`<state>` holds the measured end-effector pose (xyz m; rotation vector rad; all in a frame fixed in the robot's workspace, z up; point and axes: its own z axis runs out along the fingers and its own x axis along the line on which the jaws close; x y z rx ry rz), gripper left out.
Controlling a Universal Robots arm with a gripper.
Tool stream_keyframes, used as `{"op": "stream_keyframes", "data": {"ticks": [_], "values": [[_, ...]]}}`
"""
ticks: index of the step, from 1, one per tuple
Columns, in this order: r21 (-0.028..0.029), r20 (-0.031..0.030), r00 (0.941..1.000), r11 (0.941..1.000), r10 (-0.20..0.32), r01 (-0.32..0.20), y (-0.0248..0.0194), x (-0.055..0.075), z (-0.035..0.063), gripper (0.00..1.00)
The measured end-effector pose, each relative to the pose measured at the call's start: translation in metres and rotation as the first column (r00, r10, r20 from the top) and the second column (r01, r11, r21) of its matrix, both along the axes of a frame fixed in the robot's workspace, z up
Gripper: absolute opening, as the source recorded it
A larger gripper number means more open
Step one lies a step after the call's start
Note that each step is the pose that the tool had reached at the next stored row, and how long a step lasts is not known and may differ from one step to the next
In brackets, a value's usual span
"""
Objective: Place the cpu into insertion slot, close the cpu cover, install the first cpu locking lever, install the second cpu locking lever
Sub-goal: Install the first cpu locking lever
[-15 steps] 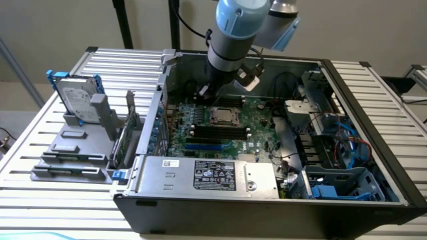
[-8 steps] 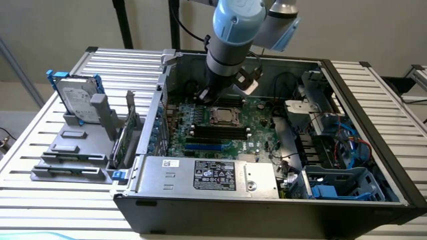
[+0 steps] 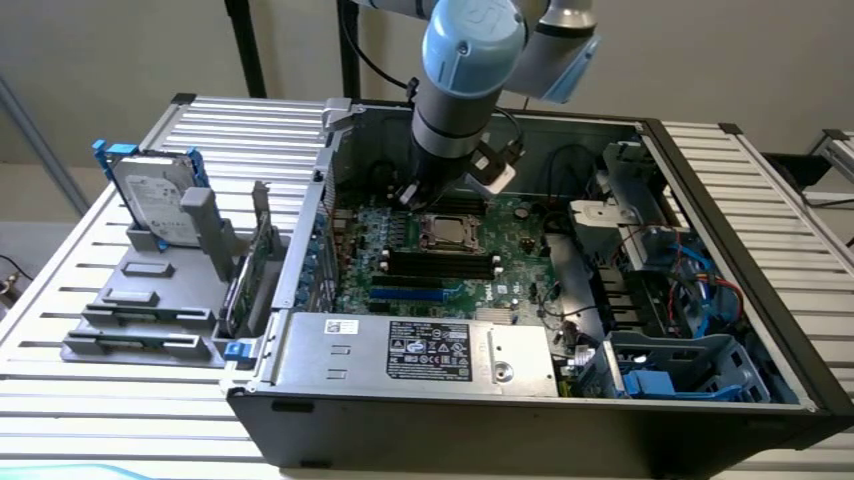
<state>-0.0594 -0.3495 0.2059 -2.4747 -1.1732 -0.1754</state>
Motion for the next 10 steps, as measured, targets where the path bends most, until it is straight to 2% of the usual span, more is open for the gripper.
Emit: {"op": "stream_keyframes", "data": {"ticks": [4, 5, 8, 10], "values": [[-0.0044, 0.0001, 1.0, 1.0, 0.0, 0.0, 0.003, 0.0001, -0.0017, 0.11], [-0.0076, 0.0, 1.0, 1.0, 0.0, 0.0, 0.0033, 0.0003, -0.0019, 0.11], [-0.0221, -0.0005, 1.0, 0.9998, 0.0, 0.0, 0.0036, 0.0005, -0.0019, 0.11], [-0.0286, -0.0008, 1.0, 0.9996, 0.0, 0.0, 0.0038, 0.001, -0.0019, 0.11]]}}
